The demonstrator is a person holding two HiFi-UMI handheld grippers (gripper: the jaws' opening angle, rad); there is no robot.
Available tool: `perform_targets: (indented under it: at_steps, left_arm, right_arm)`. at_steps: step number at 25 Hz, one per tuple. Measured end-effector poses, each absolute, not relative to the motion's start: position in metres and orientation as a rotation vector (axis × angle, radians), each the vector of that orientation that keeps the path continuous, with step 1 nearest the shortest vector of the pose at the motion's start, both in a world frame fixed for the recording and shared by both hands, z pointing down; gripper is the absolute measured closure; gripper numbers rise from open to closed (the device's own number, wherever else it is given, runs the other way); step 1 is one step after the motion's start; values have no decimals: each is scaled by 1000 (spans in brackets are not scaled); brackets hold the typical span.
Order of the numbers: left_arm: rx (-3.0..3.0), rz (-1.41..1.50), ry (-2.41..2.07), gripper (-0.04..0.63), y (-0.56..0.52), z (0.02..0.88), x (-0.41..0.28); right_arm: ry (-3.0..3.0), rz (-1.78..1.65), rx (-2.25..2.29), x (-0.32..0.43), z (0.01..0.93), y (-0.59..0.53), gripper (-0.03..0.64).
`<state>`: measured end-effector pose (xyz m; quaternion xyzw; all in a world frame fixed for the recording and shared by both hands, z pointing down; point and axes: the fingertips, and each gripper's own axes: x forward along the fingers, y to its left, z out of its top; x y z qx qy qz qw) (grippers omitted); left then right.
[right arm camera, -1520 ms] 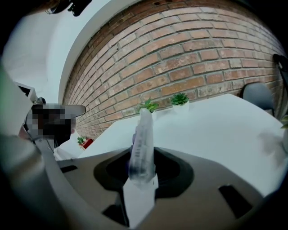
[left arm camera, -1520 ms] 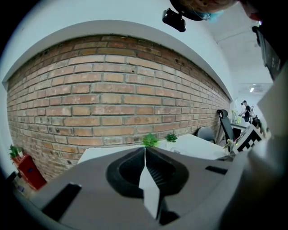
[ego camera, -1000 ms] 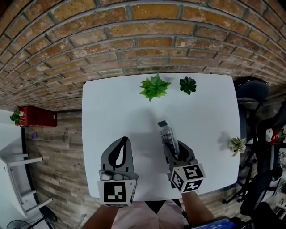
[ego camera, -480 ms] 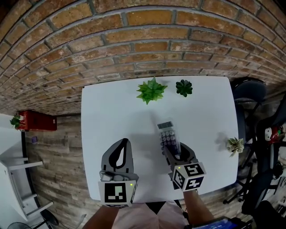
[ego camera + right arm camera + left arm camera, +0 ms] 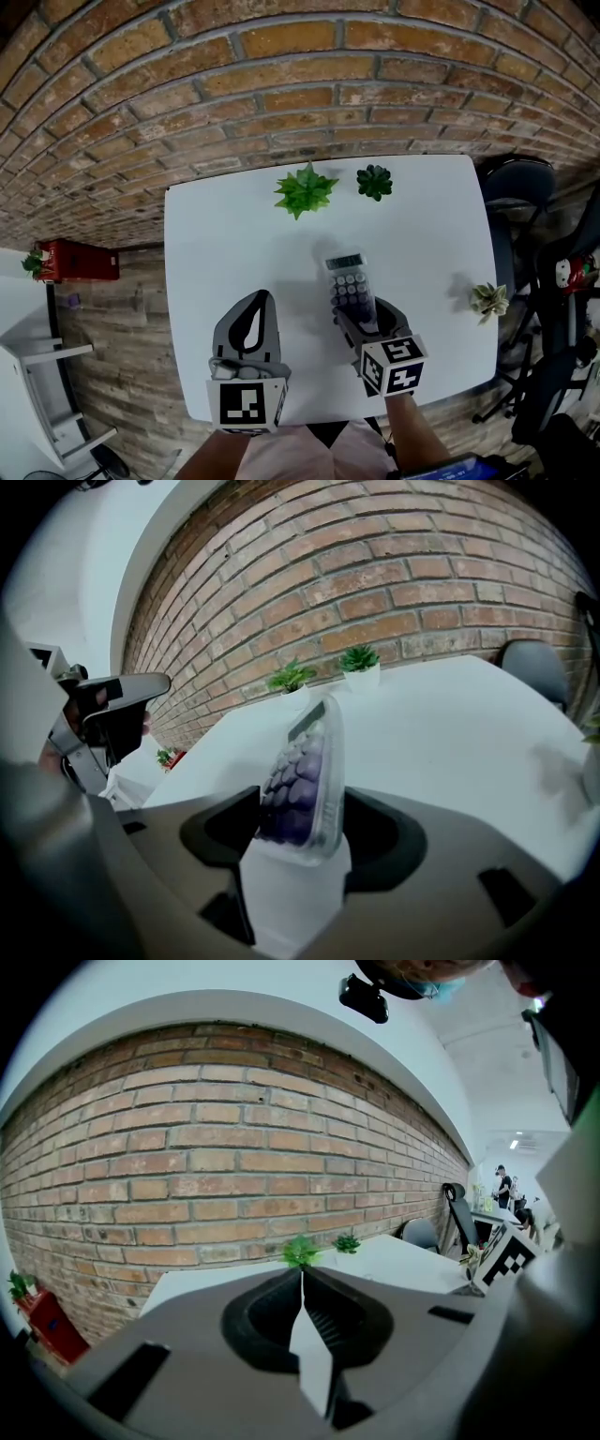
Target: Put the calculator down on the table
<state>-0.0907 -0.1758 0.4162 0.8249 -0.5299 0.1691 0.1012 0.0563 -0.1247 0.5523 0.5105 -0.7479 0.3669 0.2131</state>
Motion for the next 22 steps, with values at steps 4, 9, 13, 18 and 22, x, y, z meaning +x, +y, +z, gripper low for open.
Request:
perform_targets:
  at_steps: [4, 9, 13, 18, 22]
  left_arm:
    - [2442, 505, -1569, 581, -176, 415, -88]
    - [2453, 496, -1572, 581, -175, 410, -84]
    - [2465, 478, -1578, 581, -171, 403, -78]
    - [2485, 395, -1614, 581, -164, 372, -71]
    - [2520, 283, -1676, 581, -159, 324, -65]
  right_arm:
    - [-2044, 1037, 1402, 61, 557, -123, 313]
    - [-2022, 1033, 1418, 71, 555, -123, 268]
    - [-2057, 1001, 1422, 72, 544, -124, 268]
    - [-2174, 909, 1460, 71, 494, -131, 273]
    - [-2333, 741, 1523, 73, 418, -140, 328]
